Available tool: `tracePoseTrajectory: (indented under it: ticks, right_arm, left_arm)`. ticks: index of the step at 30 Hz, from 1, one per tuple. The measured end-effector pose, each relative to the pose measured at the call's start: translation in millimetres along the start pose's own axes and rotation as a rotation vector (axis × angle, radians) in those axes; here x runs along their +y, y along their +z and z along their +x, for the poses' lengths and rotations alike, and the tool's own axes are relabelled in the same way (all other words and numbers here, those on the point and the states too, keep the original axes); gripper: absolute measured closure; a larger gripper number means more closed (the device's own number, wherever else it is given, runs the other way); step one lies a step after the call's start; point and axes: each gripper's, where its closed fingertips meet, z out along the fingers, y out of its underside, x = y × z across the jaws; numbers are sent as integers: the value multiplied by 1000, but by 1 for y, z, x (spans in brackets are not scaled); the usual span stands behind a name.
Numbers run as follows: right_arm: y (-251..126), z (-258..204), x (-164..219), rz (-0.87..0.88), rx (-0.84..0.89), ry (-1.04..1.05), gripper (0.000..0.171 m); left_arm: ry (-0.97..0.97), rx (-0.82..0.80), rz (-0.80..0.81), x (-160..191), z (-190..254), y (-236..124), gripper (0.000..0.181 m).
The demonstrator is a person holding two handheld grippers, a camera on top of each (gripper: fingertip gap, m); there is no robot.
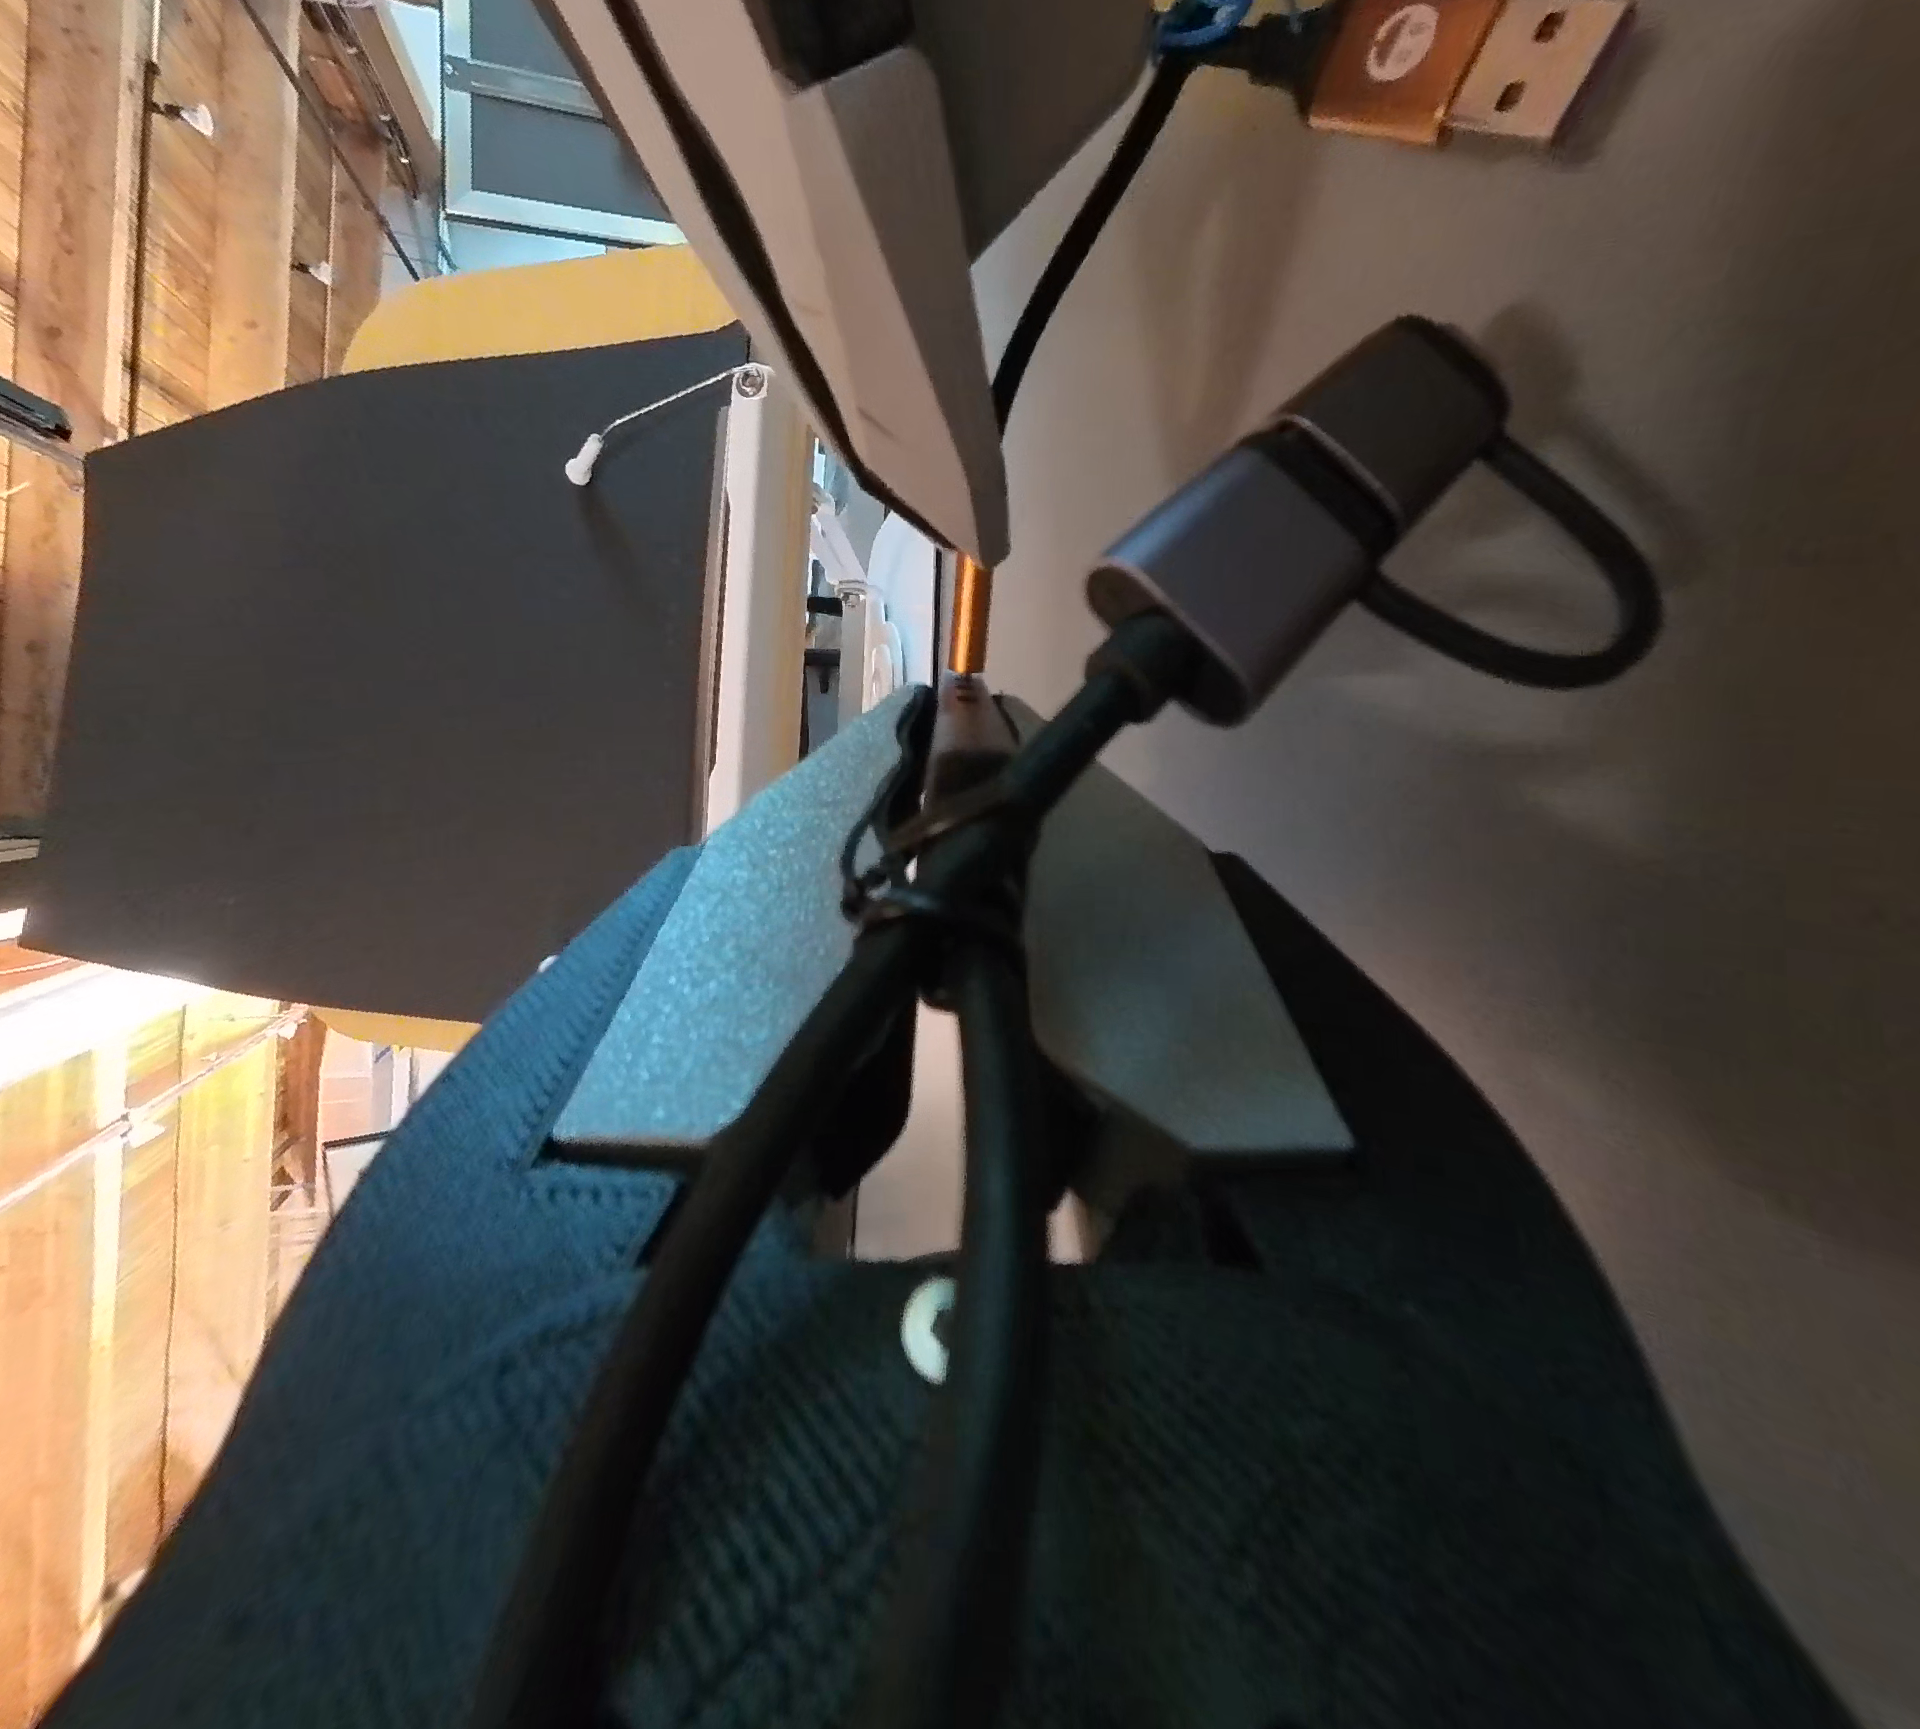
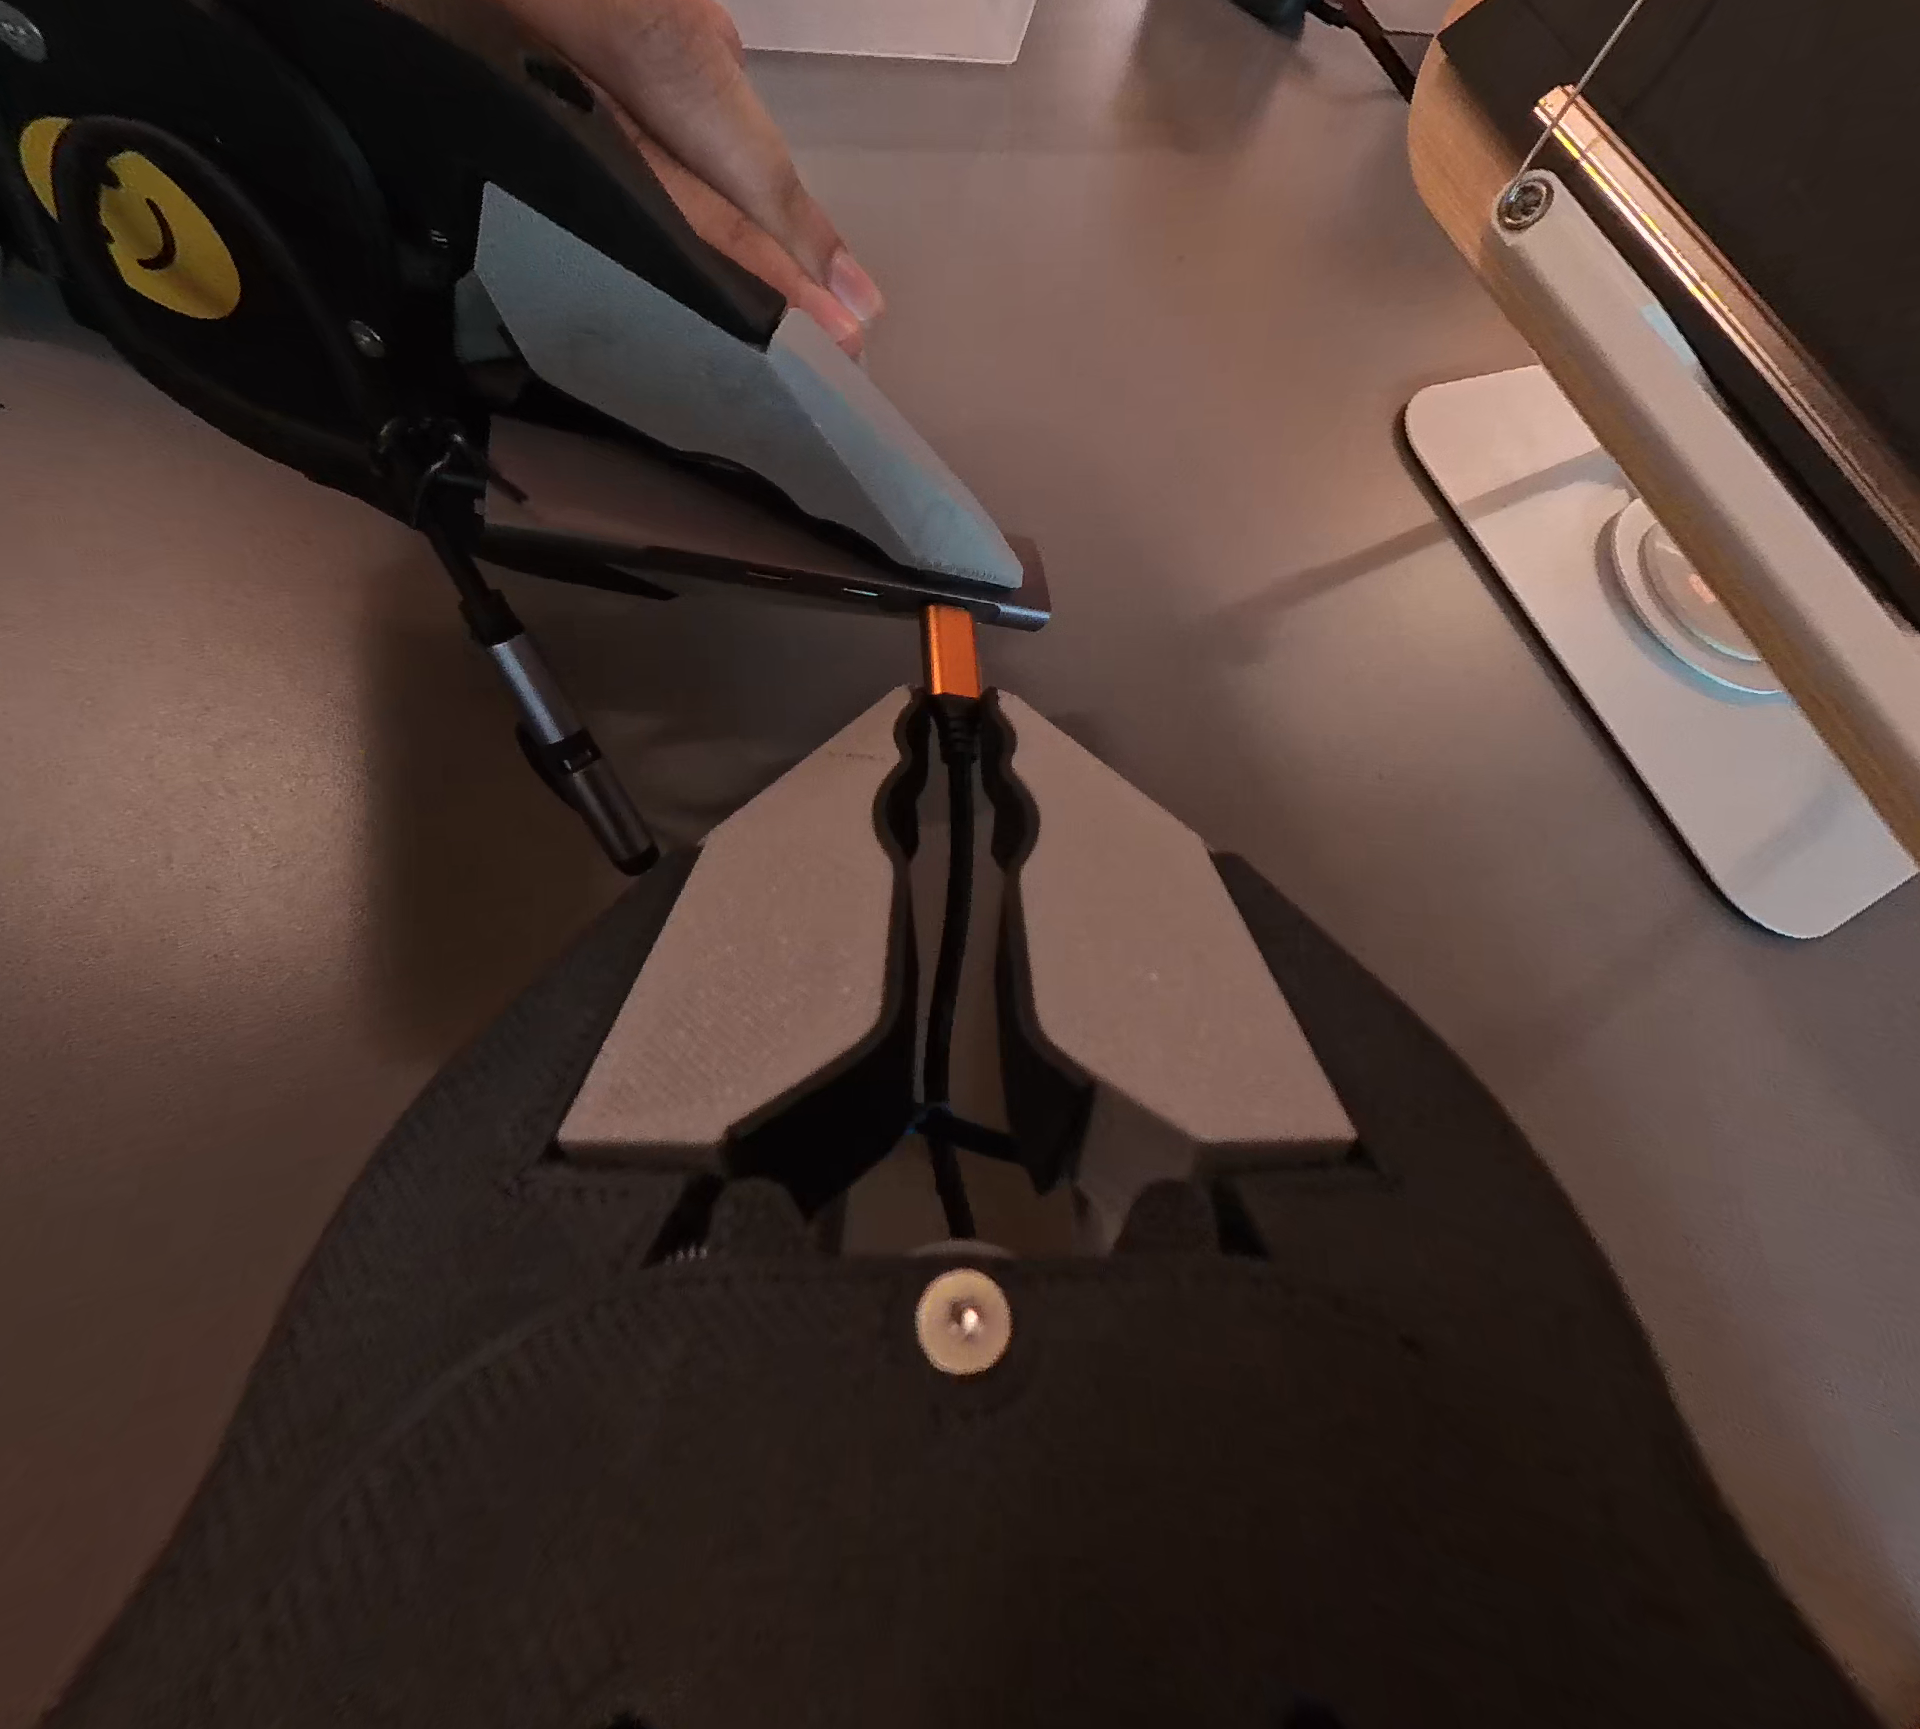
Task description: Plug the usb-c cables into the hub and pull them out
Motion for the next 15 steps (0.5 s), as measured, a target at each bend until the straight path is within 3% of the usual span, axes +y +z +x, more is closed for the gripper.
tracePoseTrajectory:
  ticks: [15]
  right_arm:
    - [3, 4, 0, 23, 1, 42, 165]
  left_arm:
    - [-15, 8, -4, 3, 0, 2, 174]
